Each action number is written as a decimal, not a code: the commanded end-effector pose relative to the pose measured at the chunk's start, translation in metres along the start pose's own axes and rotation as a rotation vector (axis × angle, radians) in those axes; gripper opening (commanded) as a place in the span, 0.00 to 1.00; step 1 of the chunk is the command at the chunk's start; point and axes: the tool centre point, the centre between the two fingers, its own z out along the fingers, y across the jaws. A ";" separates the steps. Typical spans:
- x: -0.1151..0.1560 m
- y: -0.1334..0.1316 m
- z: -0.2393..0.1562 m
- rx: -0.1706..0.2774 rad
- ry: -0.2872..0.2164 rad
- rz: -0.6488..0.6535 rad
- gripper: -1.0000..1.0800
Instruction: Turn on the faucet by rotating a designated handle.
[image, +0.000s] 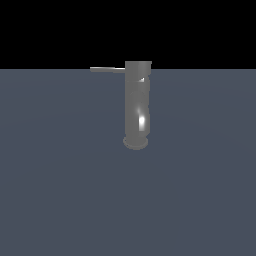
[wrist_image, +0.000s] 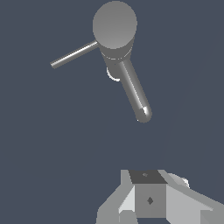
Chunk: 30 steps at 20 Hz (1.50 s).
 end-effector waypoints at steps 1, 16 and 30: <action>0.013 -0.009 0.005 0.007 -0.005 0.067 0.00; 0.089 -0.062 0.052 0.012 -0.013 0.468 0.00; 0.152 -0.109 0.113 -0.010 0.034 0.839 0.00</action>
